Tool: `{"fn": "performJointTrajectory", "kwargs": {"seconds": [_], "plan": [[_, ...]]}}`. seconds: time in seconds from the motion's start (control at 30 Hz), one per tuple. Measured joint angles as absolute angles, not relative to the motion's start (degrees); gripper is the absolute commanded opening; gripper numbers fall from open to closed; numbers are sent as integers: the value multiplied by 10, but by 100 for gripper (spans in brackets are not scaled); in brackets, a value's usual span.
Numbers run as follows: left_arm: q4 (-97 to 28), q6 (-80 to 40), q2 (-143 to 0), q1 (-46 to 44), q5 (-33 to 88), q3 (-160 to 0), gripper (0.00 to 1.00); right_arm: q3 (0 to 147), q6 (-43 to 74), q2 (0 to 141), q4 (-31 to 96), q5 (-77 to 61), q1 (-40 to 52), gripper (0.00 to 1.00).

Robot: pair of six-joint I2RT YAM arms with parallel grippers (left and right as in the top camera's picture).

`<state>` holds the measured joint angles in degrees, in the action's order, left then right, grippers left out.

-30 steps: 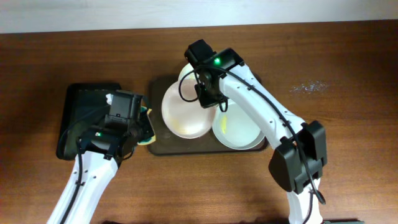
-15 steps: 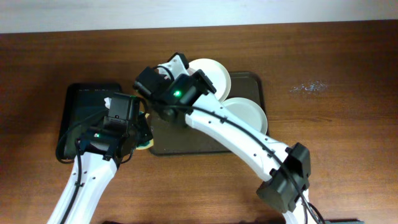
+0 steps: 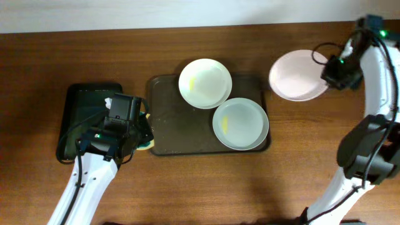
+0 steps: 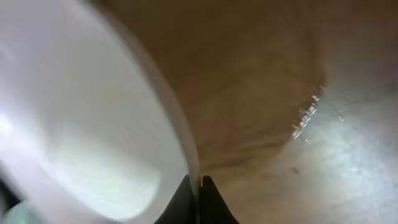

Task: Clean dirty plates on tray and stack at the side
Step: 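Carry the pink plate right and set it on the table, then grasp the cream plate rim with the right gripper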

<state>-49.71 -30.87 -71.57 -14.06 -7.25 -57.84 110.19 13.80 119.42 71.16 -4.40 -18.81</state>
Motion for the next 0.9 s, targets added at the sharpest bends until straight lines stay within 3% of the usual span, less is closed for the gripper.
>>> {"fn": "performJointTrajectory", "kwargs": {"seconds": [0.03, 0.07, 0.13, 0.17, 0.27, 0.47, 0.5, 0.6, 0.63, 0.7, 0.73, 0.8, 0.9], "plan": [[-498, -309, -716, -141, -72, -578, 0, 1065, 138, 1192, 674, -44, -202, 5], [-499, -309, -716, -141, -72, -578, 0, 1001, 137, 1195, 632, -41, -221, 17], [-498, -309, -716, -141, -72, -578, 0, 974, 136, 1196, 592, -42, -217, 91], [-497, -309, -716, -141, -72, -578, 0, 974, 129, 1196, 580, -58, -203, 98], [-497, -309, -716, -141, -72, -578, 1, 975, 113, 1196, 569, -117, -150, 98], [-496, -309, -716, -141, -72, -578, 2, 990, 100, 1196, 446, -147, 64, 100], [-495, -309, -716, -141, -72, -578, 2, 990, 114, 1203, 413, -118, 99, 83], [-495, -309, -716, -141, -72, -578, 1, 990, 135, 1242, 383, -82, 142, 75], [-495, -309, -716, -141, -72, -578, 0, 990, 143, 1256, 377, -73, 146, 61], [-495, -309, -716, -141, -72, -578, 0, 990, 159, 1273, 374, -67, 147, 59], [-495, -309, -716, -141, -72, -578, 0, 990, 165, 1280, 373, -66, 147, 49], [-495, -309, -719, -141, -72, -578, 0, 990, 170, 1291, 371, -65, 149, 45], [-491, -309, -741, -141, -72, -578, 0, 990, 173, 1297, 341, -63, 173, 13]]}}
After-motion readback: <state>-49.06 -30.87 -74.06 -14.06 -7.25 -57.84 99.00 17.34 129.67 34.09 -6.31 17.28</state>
